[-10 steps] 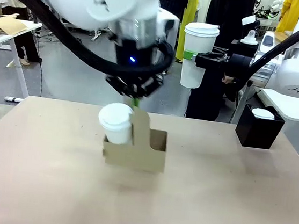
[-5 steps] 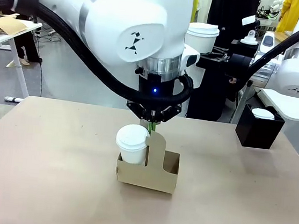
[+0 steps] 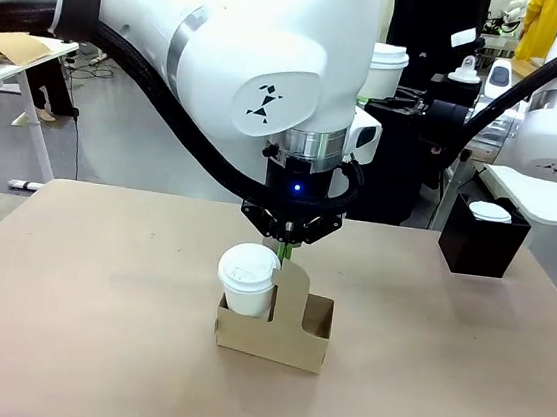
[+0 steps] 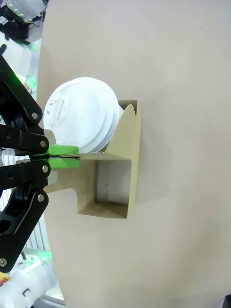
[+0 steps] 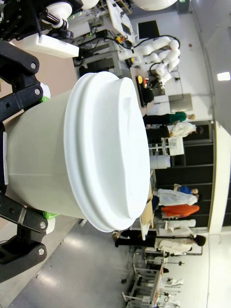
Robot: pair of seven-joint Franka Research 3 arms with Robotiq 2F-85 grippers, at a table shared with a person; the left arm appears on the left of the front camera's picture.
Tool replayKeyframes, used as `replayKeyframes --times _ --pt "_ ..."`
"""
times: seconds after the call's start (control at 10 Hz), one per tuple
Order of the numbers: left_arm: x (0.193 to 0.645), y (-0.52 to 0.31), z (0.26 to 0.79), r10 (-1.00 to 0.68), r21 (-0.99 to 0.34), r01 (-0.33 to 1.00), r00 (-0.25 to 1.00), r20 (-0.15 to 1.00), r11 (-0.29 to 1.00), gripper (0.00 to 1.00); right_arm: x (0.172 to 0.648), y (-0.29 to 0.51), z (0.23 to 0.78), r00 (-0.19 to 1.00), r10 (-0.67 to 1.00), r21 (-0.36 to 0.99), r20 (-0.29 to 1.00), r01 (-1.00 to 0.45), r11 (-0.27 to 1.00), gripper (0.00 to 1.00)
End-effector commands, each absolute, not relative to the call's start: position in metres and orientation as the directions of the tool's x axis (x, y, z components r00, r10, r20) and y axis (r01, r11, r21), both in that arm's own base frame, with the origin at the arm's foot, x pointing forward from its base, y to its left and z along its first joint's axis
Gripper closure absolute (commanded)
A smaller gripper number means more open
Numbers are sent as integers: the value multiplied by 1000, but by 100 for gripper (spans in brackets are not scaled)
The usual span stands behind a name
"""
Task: Pour a drink into a cup and package it in a carrier.
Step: Position the Cup Carrier in the center of the table, then insert the held 600 ml Paper Cup into the Cup Carrier.
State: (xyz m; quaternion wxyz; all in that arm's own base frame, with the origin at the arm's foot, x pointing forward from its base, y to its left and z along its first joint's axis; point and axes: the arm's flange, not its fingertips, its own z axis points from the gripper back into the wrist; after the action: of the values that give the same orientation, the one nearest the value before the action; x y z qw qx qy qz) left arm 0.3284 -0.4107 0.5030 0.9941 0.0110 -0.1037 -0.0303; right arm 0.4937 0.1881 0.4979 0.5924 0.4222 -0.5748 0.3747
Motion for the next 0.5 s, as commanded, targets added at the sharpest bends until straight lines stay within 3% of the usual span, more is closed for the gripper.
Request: replayKeyframes --times 0.0,0.4 --pt "331 -409 503 -53 15 51 975 217 999 98 494 190 502 39 -35 50 999 -929 367 20" --pt "331 -409 503 -53 15 51 975 217 999 98 494 190 502 39 -35 50 999 -929 367 20"
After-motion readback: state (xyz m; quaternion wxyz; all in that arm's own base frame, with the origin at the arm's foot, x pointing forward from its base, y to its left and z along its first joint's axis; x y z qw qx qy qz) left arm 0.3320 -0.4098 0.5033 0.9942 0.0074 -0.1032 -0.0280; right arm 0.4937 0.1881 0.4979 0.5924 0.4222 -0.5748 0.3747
